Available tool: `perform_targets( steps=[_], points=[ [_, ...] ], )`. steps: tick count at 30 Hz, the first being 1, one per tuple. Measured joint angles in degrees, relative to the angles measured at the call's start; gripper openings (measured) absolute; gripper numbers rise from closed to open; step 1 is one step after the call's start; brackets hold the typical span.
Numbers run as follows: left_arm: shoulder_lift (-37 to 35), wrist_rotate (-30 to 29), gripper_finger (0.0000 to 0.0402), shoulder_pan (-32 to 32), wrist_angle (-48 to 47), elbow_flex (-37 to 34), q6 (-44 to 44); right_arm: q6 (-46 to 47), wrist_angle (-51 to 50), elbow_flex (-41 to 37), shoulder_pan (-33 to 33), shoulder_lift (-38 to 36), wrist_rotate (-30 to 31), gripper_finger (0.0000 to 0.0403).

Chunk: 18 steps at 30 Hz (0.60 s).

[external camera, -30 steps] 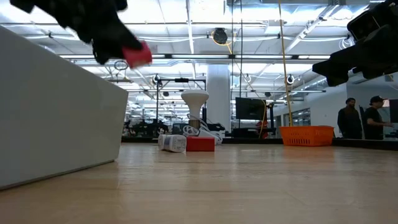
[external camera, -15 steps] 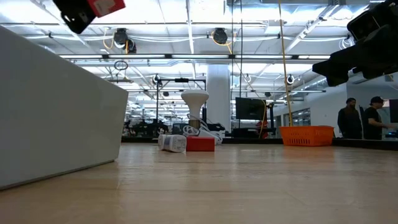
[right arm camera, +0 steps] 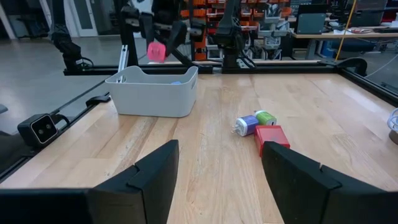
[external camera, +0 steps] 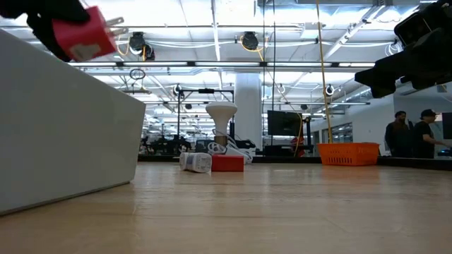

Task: Pick & Place Office items
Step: Put the pink charger adapter into the gray bin

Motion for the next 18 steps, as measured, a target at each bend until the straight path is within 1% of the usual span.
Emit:
perform_targets(
  steps=[3, 7, 14, 18],
  points=[
    [2.2, 0.3, 0.0152, 0.0, 0.1, 0.0, -0.1, 0.0, 0.0, 0.0, 0.0, 0.0, 0.0, 0.022],
    [4.4, 2.0, 0.0153, 0.0, 0.0, 0.0, 0.2, 0.0, 0.0, 0.0, 0.0, 0.0, 0.0, 0.022],
    [6.2, 3.0, 0.0153, -0.5, -0.3, 0.0, 0.2, 0.0, 0.0, 0.0, 0.0, 0.0, 0.0, 0.022],
    [7.2, 3.0, 0.0154, -0.5, -2.8, 0.0, -1.3, 0.0, 0.0, 0.0, 0.0, 0.0, 0.0, 0.022]
  ],
)
